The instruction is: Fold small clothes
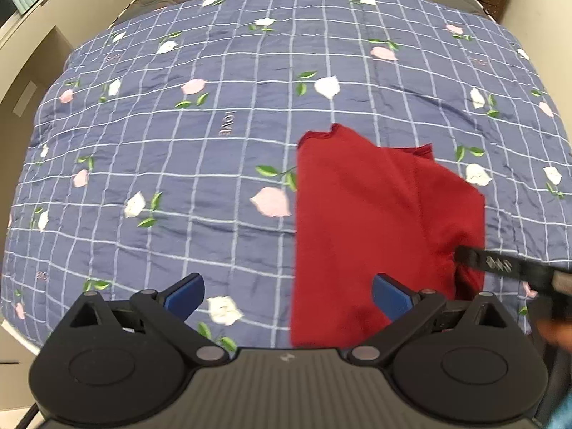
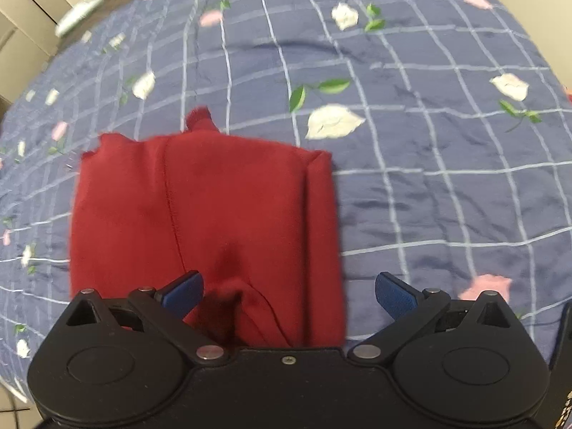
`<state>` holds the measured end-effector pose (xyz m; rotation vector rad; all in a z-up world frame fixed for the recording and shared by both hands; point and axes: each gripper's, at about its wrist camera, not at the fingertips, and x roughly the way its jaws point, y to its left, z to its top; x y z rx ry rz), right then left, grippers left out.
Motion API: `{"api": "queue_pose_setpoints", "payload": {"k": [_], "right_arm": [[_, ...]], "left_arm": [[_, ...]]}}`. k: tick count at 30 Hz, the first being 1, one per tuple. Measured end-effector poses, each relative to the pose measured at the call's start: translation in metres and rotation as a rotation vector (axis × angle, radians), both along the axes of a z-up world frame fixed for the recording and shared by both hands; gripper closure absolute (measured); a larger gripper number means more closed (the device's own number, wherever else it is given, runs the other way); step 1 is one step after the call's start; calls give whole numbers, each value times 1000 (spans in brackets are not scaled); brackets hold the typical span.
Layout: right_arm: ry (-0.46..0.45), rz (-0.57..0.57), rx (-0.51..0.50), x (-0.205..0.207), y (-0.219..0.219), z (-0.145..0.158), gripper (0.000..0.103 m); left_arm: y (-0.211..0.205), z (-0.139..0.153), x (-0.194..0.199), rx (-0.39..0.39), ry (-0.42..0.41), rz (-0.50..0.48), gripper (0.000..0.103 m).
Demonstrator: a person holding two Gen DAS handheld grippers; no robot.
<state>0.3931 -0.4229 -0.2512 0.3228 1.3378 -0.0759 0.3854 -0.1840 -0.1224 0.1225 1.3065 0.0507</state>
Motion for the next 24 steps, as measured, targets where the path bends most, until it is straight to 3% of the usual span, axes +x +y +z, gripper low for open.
{"api": "queue_pose_setpoints", "payload": {"k": [4, 16, 24], "right_arm": [[69, 15, -77, -2, 12, -16, 1], [64, -126, -51, -58, -15, -23, 1], [48, -132, -80, -74, -15, -17, 1]], "left_arm": [[11, 6, -5, 4, 0, -2, 1], [18, 6, -8, 15, 6, -58, 1], [14, 0, -10, 21, 22, -90, 1]]}}
